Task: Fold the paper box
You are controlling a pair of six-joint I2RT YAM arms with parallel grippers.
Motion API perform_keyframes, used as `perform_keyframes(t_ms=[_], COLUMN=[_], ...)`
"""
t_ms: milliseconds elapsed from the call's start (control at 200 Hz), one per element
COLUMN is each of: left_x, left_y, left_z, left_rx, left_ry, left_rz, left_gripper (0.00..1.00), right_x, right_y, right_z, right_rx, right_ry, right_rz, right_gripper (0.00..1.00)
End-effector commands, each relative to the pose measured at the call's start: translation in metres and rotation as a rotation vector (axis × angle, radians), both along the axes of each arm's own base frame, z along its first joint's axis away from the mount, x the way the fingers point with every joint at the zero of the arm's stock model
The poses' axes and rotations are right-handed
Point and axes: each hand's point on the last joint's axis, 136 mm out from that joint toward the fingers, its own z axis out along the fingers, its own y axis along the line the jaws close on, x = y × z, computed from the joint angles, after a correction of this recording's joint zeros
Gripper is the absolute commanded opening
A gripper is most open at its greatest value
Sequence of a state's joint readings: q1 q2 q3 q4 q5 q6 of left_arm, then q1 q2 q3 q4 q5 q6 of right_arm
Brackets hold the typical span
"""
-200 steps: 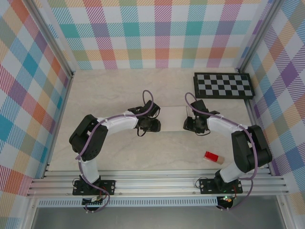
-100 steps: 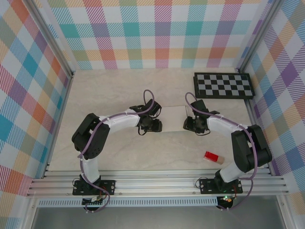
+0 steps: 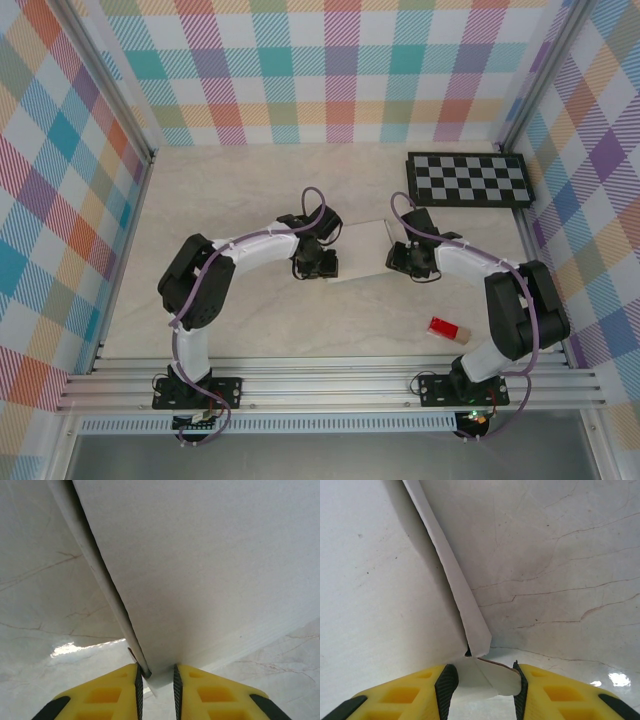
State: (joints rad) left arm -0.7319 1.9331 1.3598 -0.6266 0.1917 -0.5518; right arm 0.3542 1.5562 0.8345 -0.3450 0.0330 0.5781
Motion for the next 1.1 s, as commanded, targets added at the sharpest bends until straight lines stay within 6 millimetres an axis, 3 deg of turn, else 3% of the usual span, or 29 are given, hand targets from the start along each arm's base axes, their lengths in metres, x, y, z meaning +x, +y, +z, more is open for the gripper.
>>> perform_keyframes(t_ms=[0, 125, 250, 375, 570, 695, 895, 1095], left_x=[-0.004, 0.005, 0.021, 0.031, 0.037, 0.038, 0.039, 0.041], left_y=[-0.025, -0.023, -0.009, 0.005, 0.014, 0.016, 0.015, 0.015], left_z=[0.006, 0.010, 0.000, -0.013, -0.014, -0.014, -0.013, -0.010], left_rx=[-0.084, -0.072, -0.037, 0.007, 0.020, 0.019, 0.008, 0.004], left_ry=[0.033, 0.008, 0.007, 0.014, 0.004, 0.006, 0.010, 0.006], left_rz=[-0.013, -0.001, 0.018, 0.025, 0.025, 0.018, 0.018, 0.021], left_gripper=[0.28, 0.30, 0.30, 0.30, 0.30, 0.30, 0.30, 0.30], right_x=[-0.012, -0.012, -0.008, -0.005, 0.001, 0.008, 0.018, 0.012], right_y=[0.010, 0.007, 0.003, -0.009, -0.025, -0.011, 0.000, 0.000], right_z=[-0.014, -0.011, 0.002, 0.015, 0.043, 0.056, 0.042, 0.026], right_rx=[0.040, 0.020, -0.032, -0.061, -0.157, -0.103, -0.047, -0.041], right_ry=[0.074, 0.071, 0.062, 0.050, 0.022, -0.002, 0.040, 0.092], right_rz=[0.014, 0.021, 0.078, 0.099, 0.167, 0.212, 0.184, 0.164], right_gripper=[0.40, 0.46, 0.52, 0.54, 0.56, 0.54, 0.50, 0.49])
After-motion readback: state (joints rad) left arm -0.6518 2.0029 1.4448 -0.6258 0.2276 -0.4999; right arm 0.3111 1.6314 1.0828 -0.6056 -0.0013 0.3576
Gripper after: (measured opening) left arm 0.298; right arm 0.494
